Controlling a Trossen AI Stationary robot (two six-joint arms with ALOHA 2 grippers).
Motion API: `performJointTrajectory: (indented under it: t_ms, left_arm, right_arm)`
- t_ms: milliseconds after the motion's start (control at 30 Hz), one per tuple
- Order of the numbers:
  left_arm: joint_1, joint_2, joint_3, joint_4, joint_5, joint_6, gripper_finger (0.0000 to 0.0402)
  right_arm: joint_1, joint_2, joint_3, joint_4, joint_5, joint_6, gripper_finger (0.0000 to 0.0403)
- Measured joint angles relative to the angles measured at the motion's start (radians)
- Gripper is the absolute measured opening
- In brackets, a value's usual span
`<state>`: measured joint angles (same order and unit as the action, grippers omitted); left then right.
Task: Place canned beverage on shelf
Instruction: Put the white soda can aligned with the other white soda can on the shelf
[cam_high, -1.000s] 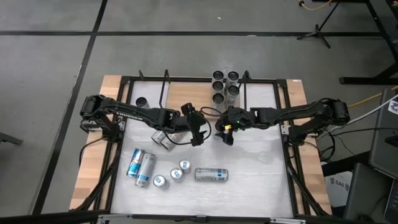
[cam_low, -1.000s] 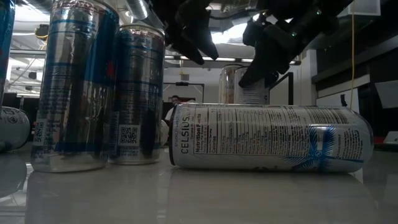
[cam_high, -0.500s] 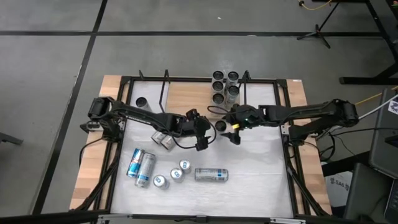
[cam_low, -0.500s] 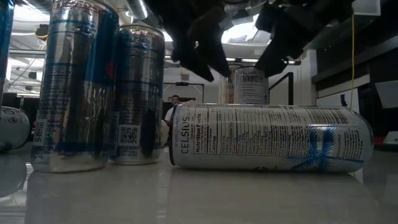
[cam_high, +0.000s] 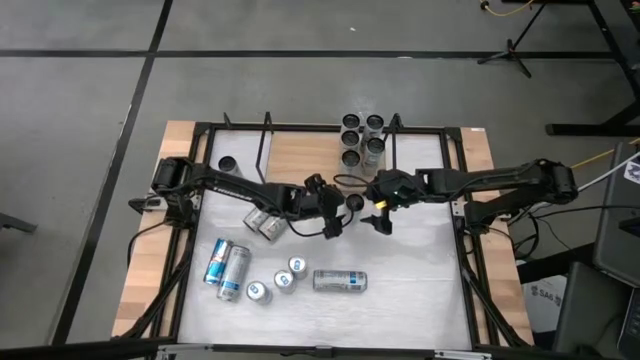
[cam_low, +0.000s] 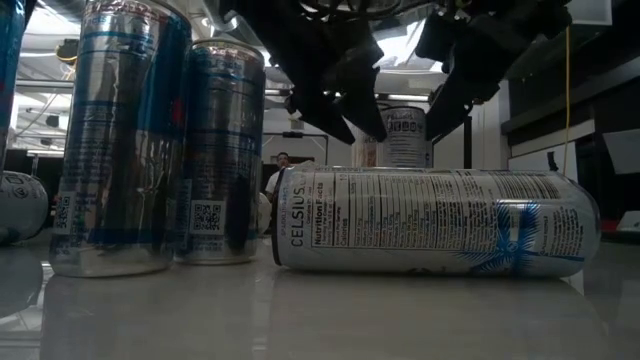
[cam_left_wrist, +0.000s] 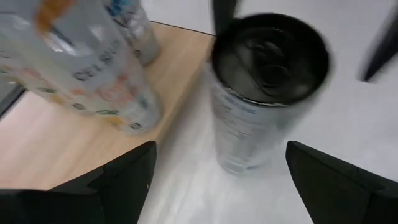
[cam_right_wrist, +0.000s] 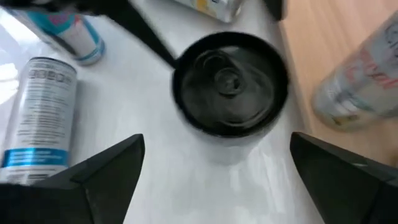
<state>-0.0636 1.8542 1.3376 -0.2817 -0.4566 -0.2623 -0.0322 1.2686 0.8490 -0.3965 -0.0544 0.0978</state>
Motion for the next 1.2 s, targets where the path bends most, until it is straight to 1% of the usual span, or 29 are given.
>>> performJointTrajectory:
  t_ms: [333,500,600,733,833,1033,1200]
  left_arm:
    - [0.028,0.0,0.0,-0.001,-0.021,0.006,0.0348]
    - [0.029,0.0,0.0,-0.005,-0.03,0.013,0.0348]
    - [0.03,-0.002,0.0,-0.029,-0.076,0.013,0.0348]
    - [0.036,0.0,0.0,-0.039,-0.155,0.009,0.0348]
    - [0.032,0.0,0.0,-0.038,-0.166,0.009,0.0348]
    - [0.034,0.0,0.0,-0.049,-0.163,0.011,0.0348]
    - [0.032,-0.003,0.0,-0.1,-0.163,0.036,0.0348]
  right_arm:
    - [-0.002,-0.002,0.0,-0.004,-0.112,-0.038,0.0392]
    - [-0.002,-0.003,0.0,-0.005,-0.129,-0.05,0.0392]
    - [-0.001,-0.003,0.0,-0.005,-0.16,-0.054,0.0392]
    - [0.002,-0.001,0.0,0.019,-0.254,-0.08,0.0392]
    - [0.002,-0.002,0.0,0.017,-0.317,-0.107,0.0392]
    - [0.0,-0.002,0.0,0.004,-0.322,-0.106,0.0392]
    - [0.0,-0.02,0.0,-0.007,-0.307,-0.107,0.0392]
